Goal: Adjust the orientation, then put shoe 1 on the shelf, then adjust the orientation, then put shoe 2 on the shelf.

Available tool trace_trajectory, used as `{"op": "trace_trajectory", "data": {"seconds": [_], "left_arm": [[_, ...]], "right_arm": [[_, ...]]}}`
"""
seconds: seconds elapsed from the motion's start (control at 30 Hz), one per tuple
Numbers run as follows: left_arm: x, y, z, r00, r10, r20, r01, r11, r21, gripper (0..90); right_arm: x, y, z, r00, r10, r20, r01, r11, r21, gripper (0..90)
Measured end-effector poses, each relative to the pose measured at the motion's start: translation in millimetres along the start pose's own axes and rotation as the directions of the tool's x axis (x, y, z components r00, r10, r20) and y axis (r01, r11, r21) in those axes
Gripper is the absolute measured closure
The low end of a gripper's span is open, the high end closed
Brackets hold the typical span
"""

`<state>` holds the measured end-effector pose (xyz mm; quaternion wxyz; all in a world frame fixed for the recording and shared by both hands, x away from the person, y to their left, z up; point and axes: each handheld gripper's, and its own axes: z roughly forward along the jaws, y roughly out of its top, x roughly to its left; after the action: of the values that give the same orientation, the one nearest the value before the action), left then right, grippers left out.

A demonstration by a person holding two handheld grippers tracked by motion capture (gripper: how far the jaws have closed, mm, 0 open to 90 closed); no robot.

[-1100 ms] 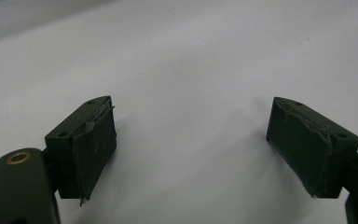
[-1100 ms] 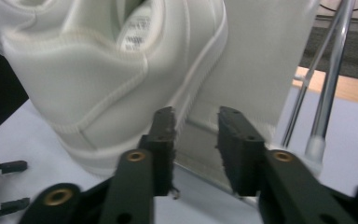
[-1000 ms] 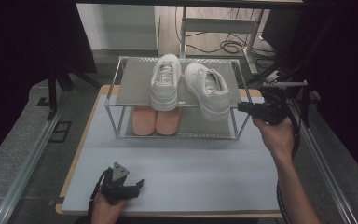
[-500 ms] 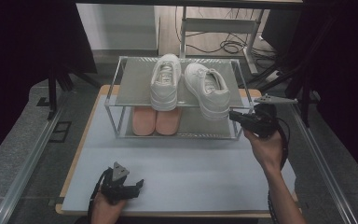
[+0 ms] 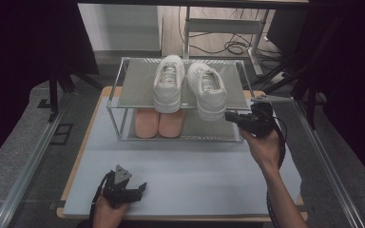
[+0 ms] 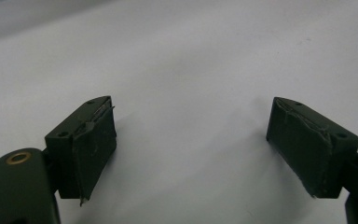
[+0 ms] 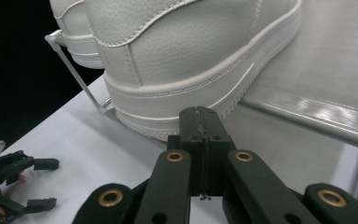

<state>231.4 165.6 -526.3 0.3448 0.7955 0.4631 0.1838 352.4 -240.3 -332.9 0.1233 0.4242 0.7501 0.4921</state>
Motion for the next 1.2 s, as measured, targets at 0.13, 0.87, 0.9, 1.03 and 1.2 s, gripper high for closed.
{"op": "trace_trajectory", "data": {"seconds": [0.13,0.87,0.9,1.03,1.2], "left_arm": [[0.0,-0.1,0.0,1.0000,0.000,0.000,0.000,1.0000,-0.001,15.6],[0.0,0.1,-0.1,1.0000,0.000,0.000,0.000,1.0000,0.001,15.6],[0.0,0.0,-0.1,1.0000,0.000,0.000,0.000,1.0000,0.001,15.6],[-0.1,0.0,0.0,1.0000,-0.002,0.001,0.002,1.0000,-0.001,15.7],[-0.1,0.0,0.0,1.0000,-0.002,0.001,0.002,1.0000,-0.001,15.6]], "right_arm": [[6.3,2.7,10.3,0.9998,-0.003,-0.021,0.003,1.000,0.001,90.0],[16.3,15.2,47.8,0.9985,0.013,-0.053,-0.012,1.000,0.019,90.0],[16.1,15.7,48.7,0.9984,0.016,-0.054,-0.015,1.000,0.021,90.0],[15.8,16.9,50.9,0.9983,0.015,-0.056,-0.014,1.000,0.023,90.0],[14.8,17.4,51.1,0.9981,0.013,-0.060,-0.012,1.000,0.023,90.0]]}}
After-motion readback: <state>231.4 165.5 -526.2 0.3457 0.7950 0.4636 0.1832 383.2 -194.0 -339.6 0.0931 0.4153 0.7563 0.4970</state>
